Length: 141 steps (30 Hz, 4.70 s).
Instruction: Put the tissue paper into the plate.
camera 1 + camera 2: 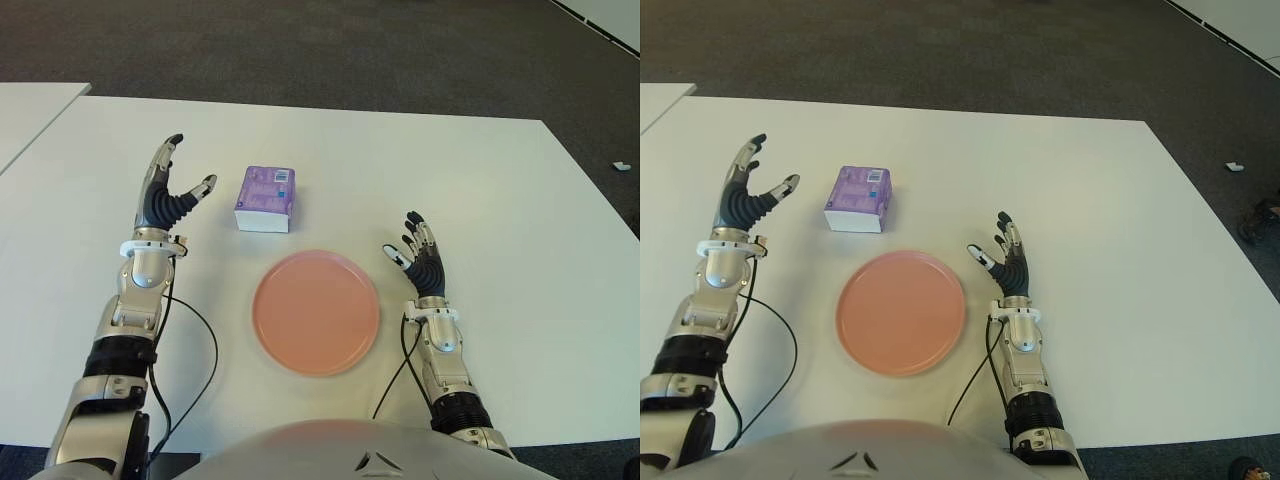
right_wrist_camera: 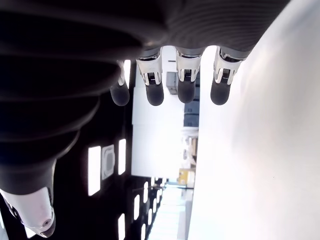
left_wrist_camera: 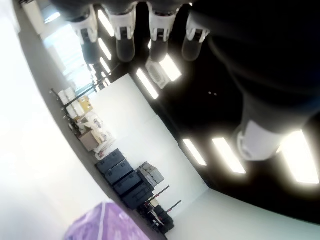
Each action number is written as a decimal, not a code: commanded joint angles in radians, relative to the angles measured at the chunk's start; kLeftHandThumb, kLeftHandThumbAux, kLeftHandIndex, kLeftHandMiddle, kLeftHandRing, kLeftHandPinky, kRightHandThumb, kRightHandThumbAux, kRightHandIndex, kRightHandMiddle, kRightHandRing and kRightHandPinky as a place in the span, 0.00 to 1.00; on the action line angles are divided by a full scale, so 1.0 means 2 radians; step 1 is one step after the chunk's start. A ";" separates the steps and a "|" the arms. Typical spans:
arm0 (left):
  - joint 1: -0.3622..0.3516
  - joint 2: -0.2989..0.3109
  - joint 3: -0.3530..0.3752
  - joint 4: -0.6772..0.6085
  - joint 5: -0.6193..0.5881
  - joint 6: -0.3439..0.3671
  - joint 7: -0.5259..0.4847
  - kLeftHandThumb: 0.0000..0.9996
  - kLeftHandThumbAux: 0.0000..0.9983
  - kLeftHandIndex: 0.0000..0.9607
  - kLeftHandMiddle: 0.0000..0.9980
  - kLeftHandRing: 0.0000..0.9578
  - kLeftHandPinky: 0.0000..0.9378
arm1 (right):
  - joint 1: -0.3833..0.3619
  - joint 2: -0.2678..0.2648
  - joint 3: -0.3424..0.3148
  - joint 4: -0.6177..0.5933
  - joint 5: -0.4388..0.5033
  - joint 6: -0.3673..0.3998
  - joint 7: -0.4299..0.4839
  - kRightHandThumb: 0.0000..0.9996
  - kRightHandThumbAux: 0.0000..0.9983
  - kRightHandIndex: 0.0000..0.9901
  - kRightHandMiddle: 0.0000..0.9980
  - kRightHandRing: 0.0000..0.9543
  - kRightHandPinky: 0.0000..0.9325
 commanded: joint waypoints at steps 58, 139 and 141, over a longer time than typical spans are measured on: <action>-0.316 0.121 -0.349 0.292 0.274 -0.185 -0.019 0.09 0.38 0.00 0.00 0.00 0.00 | 0.001 0.014 0.005 0.110 -0.014 0.002 -0.026 0.00 0.61 0.00 0.00 0.00 0.00; -0.309 0.145 -0.371 0.303 0.291 -0.146 -0.039 0.11 0.33 0.00 0.00 0.00 0.00 | 0.013 0.006 0.000 0.106 -0.008 0.012 -0.019 0.00 0.60 0.00 0.00 0.00 0.00; -0.308 0.145 -0.372 0.303 0.291 -0.146 -0.039 0.11 0.33 0.00 0.00 0.00 0.00 | 0.013 0.006 0.000 0.106 -0.007 0.011 -0.018 0.00 0.60 0.00 0.00 0.00 0.00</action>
